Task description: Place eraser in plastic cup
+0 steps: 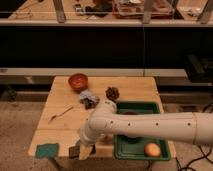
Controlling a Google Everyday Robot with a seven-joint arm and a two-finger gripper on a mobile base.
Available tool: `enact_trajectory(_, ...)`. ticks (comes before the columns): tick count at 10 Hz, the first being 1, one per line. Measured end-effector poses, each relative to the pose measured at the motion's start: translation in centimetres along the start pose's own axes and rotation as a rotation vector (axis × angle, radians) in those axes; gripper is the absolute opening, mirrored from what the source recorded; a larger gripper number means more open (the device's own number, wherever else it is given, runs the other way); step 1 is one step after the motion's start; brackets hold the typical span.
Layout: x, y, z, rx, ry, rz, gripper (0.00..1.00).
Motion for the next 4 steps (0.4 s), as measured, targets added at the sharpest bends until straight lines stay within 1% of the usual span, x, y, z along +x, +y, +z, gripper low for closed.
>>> enact_trajectory(1,0.1,0.2,-0.8,-0.024,-0.004,0.000,0.73)
enact_trajectory(2,0.3,0.4,-2.1,-0.046,0.005,0.000,0.73)
enact_trajectory(3,0.5,0.5,-3.0,-0.053,0.019,-0.006,0.73)
enact_trajectory(4,0.7,0.6,-4.2,-0.049,0.047,-0.022,0.73)
